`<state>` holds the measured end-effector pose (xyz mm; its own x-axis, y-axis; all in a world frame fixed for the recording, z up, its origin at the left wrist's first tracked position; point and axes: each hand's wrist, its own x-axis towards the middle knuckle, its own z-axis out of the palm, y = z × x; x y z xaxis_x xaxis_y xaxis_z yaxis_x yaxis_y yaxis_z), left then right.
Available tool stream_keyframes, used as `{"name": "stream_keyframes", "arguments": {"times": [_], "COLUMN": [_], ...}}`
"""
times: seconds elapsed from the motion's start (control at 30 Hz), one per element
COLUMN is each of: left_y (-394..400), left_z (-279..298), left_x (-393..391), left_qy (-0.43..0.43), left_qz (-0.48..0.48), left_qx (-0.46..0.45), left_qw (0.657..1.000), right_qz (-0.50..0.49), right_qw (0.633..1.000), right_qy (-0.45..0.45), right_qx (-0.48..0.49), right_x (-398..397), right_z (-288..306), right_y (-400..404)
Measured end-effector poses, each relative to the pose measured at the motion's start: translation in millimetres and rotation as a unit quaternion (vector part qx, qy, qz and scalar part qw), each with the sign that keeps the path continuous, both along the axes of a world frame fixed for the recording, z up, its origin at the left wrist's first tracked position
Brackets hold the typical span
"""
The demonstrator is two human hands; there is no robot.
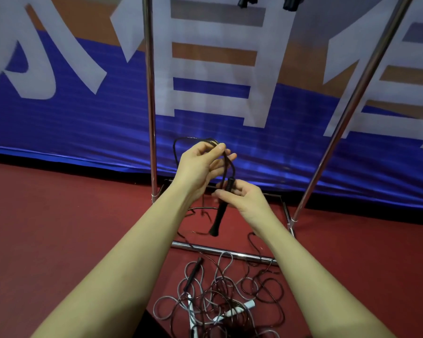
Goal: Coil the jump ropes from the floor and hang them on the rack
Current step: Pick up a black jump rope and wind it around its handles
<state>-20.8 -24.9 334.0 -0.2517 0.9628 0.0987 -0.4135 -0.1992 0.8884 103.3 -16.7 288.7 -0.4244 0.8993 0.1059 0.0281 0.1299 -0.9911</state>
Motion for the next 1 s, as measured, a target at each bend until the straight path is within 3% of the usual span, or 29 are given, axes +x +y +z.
{"name": "stream_keyframes", "arguments": {"times": [0.3,0.43,0.53,0.73,1.0], "left_y": [4,4,2,-5,-7], "left_z": [-6,-11,-16,-35,-35], "left_x": [-8,-3,3,12,20], "left_qy": [0.04,0.055,0.12,0.232,0.234], "left_qz": [0.039,-0.032,-0.111,-0.192,-0.231], "left_qx": [-0.046,-0.101,-0.143,-0.091,-0.039], "left_qw": [0.997,0.993,0.976,0.949,0.944], "right_qz": [0.082,0.044,-0.002,-0.049,-0.061], "right_qw": [0.984,0.973,0.959,0.929,0.943], "right_qy": [0.092,0.172,0.238,0.329,0.303], "right_qx": [-0.131,-0.145,-0.154,-0.165,-0.125], "right_x": [19,24,28,39,55], "right_z": [16,21,25,30,31], "right_y": [-6,-2,4,14,23]}}
